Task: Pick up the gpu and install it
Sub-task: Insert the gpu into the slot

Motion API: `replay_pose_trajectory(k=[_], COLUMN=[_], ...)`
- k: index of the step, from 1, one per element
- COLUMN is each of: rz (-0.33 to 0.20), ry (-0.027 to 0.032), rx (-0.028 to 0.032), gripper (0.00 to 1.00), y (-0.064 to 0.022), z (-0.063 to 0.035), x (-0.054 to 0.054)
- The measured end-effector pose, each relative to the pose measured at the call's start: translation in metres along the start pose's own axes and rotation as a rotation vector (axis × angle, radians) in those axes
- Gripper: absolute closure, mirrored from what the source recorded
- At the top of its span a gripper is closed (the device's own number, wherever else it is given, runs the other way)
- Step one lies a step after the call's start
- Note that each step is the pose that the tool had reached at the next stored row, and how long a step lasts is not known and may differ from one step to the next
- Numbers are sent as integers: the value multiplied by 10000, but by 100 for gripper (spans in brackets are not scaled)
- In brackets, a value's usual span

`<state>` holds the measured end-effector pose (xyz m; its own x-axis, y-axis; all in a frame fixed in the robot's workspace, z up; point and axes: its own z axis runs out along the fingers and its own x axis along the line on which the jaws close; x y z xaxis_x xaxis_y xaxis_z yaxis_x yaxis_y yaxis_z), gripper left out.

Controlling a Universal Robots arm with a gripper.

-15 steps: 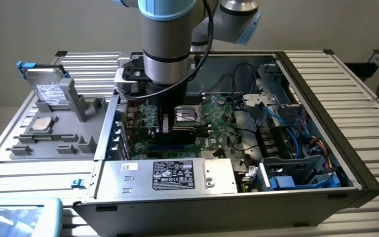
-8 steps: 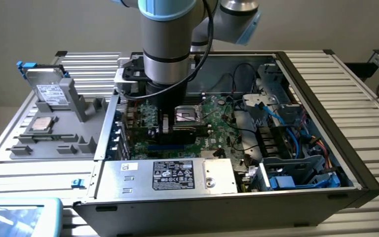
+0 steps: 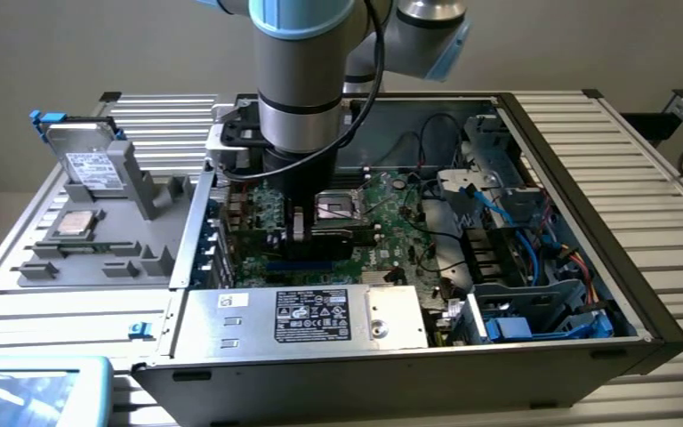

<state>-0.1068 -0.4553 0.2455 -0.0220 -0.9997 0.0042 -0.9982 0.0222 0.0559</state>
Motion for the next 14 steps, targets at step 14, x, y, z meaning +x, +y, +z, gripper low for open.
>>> replay_pose_trajectory(k=[14], rz=[0], ry=[-8], rx=[128], gripper=[72], y=[16], z=[3], x=[8])
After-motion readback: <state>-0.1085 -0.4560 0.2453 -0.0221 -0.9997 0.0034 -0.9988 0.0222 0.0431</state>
